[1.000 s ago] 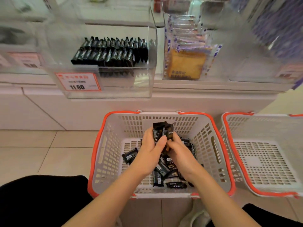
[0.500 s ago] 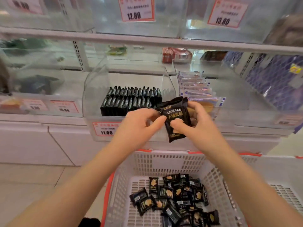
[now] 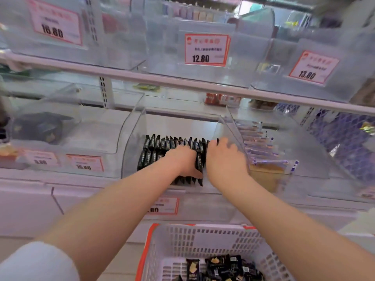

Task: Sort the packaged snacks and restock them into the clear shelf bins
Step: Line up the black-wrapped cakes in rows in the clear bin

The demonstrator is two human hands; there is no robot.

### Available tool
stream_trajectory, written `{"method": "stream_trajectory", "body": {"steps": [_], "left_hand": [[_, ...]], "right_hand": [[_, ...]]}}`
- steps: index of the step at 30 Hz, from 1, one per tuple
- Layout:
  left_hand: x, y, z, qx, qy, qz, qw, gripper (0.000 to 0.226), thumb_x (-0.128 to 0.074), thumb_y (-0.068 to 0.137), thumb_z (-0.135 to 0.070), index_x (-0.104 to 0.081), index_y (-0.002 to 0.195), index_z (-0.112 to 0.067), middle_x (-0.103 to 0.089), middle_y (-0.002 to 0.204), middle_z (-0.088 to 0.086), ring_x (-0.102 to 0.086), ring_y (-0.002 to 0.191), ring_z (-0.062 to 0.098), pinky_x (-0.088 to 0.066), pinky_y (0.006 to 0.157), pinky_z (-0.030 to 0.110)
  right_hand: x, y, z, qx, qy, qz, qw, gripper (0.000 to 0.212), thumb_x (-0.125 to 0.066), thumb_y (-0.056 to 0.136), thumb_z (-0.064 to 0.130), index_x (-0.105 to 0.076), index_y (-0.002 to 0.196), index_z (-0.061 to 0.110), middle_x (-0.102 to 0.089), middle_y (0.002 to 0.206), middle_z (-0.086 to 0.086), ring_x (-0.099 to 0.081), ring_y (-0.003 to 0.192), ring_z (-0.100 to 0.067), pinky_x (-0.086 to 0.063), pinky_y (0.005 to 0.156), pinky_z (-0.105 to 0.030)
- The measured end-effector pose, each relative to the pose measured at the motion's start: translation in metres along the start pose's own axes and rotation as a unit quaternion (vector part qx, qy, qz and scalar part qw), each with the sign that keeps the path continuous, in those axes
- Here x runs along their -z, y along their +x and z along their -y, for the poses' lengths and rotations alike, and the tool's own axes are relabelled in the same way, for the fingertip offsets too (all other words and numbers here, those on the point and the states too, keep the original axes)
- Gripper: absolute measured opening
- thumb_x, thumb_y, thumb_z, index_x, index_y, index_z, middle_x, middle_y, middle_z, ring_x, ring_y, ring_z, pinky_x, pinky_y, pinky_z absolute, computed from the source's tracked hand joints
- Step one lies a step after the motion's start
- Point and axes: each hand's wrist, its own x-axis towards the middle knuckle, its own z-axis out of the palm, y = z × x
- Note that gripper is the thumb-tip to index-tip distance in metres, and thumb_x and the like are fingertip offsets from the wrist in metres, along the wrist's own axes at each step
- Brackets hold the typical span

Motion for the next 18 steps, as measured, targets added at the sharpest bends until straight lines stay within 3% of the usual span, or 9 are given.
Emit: {"method": "stream_trajectory", "body": {"steps": [4,9,11,14,16,18], "left_hand": [[-0.006,0.014,0.000,-0.011,0.025,-0.008,1.000,0.068,-0.060,0.075,-0.060,-0.049,0.122,-0.012,-0.046,0.126,0.010,-0.043,0.122,0.029,-0.040,0.094,0.044],[-0.004,0.014,0.013,-0.028,0.006,0.002,1.000,0.063,-0.059,0.076,-0.054,-0.047,0.123,-0.015,-0.045,0.125,0.008,-0.048,0.117,0.029,-0.044,0.088,0.042],[-0.005,0.012,0.019,-0.037,0.012,0.009,0.999,0.063,-0.059,0.077,-0.053,-0.046,0.126,-0.015,-0.045,0.125,0.007,-0.047,0.117,0.027,-0.045,0.089,0.042],[-0.006,0.011,0.023,-0.046,0.020,0.027,0.998,0.064,-0.057,0.080,-0.052,-0.044,0.130,-0.015,-0.042,0.126,0.008,-0.043,0.119,0.028,-0.044,0.091,0.044],[-0.006,0.011,0.024,-0.049,0.013,0.028,0.998,0.064,-0.057,0.081,-0.054,-0.043,0.129,-0.015,-0.042,0.126,0.008,-0.042,0.119,0.028,-0.043,0.092,0.044],[-0.006,0.012,0.025,-0.051,-0.002,0.025,0.998,0.065,-0.058,0.079,-0.056,-0.044,0.129,-0.016,-0.043,0.125,0.007,-0.042,0.118,0.027,-0.043,0.094,0.044]], "right_hand": [[-0.025,0.019,0.008,-0.014,-0.045,0.063,0.997,0.039,-0.030,0.096,0.009,-0.033,0.134,0.000,-0.030,0.141,-0.029,-0.041,0.122,-0.038,-0.039,0.095,-0.040],[-0.045,0.040,0.014,-0.005,-0.047,0.159,0.986,0.046,-0.031,0.097,0.013,-0.026,0.140,-0.003,-0.027,0.145,-0.028,-0.030,0.131,-0.037,-0.032,0.103,-0.038],[-0.049,0.046,0.013,0.002,-0.042,0.201,0.979,0.058,-0.035,0.096,0.014,-0.010,0.145,-0.005,-0.023,0.147,-0.028,-0.024,0.134,-0.038,-0.028,0.107,-0.039],[-0.048,0.055,0.010,0.018,-0.034,0.283,0.958,0.078,-0.042,0.093,0.017,0.013,0.145,-0.003,0.000,0.152,-0.030,-0.007,0.140,-0.041,-0.018,0.112,-0.043],[-0.044,0.059,0.002,0.055,-0.016,0.319,0.946,0.089,-0.048,0.093,0.031,0.017,0.145,0.002,0.014,0.153,-0.024,0.000,0.143,-0.038,-0.015,0.114,-0.045],[-0.041,0.055,-0.008,0.122,-0.030,0.286,0.950,0.100,-0.058,0.087,0.043,0.013,0.147,0.007,0.016,0.155,-0.016,0.001,0.144,-0.034,-0.014,0.115,-0.046]]}}
